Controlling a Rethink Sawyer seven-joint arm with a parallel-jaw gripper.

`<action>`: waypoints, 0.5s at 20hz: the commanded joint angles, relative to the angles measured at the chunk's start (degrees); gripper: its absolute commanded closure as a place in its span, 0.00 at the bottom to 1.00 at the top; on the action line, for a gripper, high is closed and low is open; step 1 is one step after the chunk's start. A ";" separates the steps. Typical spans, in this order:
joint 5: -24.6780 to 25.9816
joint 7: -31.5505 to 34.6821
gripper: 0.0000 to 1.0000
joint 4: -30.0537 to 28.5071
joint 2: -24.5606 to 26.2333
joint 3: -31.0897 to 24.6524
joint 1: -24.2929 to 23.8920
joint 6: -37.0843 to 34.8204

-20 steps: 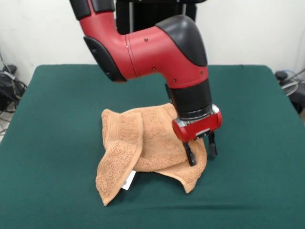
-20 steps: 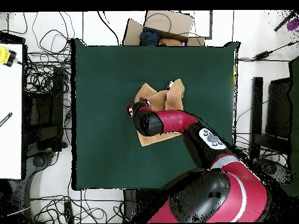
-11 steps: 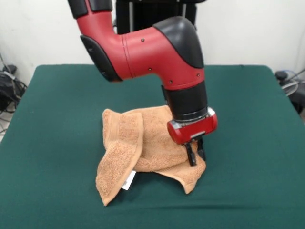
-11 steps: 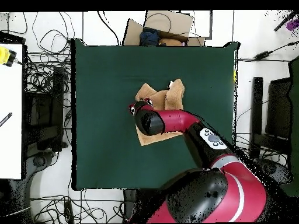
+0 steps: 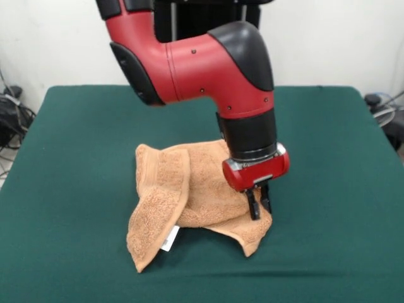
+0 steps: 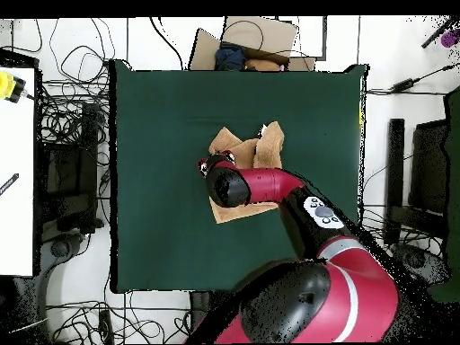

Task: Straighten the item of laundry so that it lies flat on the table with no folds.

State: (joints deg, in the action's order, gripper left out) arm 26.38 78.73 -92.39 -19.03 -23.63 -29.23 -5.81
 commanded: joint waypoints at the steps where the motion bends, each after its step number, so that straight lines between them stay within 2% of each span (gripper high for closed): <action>1: -1.28 10.48 1.00 7.04 9.43 8.17 3.10 -0.31; 10: -8.88 14.78 1.00 2.73 5.49 14.37 9.59 -5.08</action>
State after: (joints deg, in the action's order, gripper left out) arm 19.45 78.73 -91.08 -20.38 -15.81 -21.57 -5.75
